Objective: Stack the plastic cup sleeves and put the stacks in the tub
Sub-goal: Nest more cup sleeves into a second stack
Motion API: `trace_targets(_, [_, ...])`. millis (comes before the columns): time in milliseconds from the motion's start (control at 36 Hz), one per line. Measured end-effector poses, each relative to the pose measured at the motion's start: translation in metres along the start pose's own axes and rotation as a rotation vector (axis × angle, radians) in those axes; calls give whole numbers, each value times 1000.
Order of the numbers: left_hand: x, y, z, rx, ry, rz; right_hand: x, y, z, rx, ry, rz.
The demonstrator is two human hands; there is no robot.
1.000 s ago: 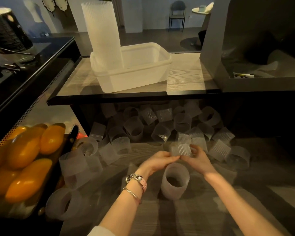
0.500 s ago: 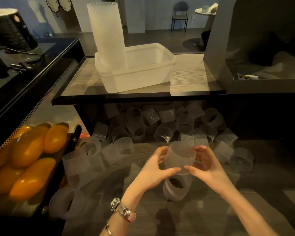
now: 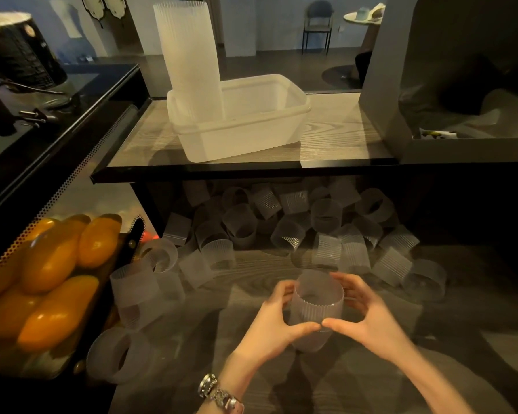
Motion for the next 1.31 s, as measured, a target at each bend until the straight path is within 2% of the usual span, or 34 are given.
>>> trace_targets(194, [-3,13,-9,116,-4,18,-3,-17,-10,-76,8,-7])
trace_targets(333, [-1,21,-14,67,-20,68,-3,-27,-14,-12,4,-56])
trace_targets(667, [-1,19,-9,97,45,109,0,-25,-10,-51,48,-64])
trace_targets(778, [0,13,-5,40,79,120,1,-22,-7,-5,56,-70])
trace_targets(917, [10,8,1,-43,52,171,5,-15,-6,118,21,-89])
trace_targets(1028, [32,-1,6,-83,22,195,16,-20,-2,95,-51,-127])
trace_targets(1222, [75,-10,7,-37,111,217,49,-32,11,29,-190,-247])
trace_targets(1306, [91,-9,3,-13,158,269,63,-33,16,9,-184,-265])
Point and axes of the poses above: each hand's wrist, its own x-axis towards the middle knuckle, its own z-axis out of the back of the hand, y = z × x, the point moved 1 cm from there along x, towards the middle knuckle, and after that the axes turned 5 degrees about -z, right-handed, at the moved point
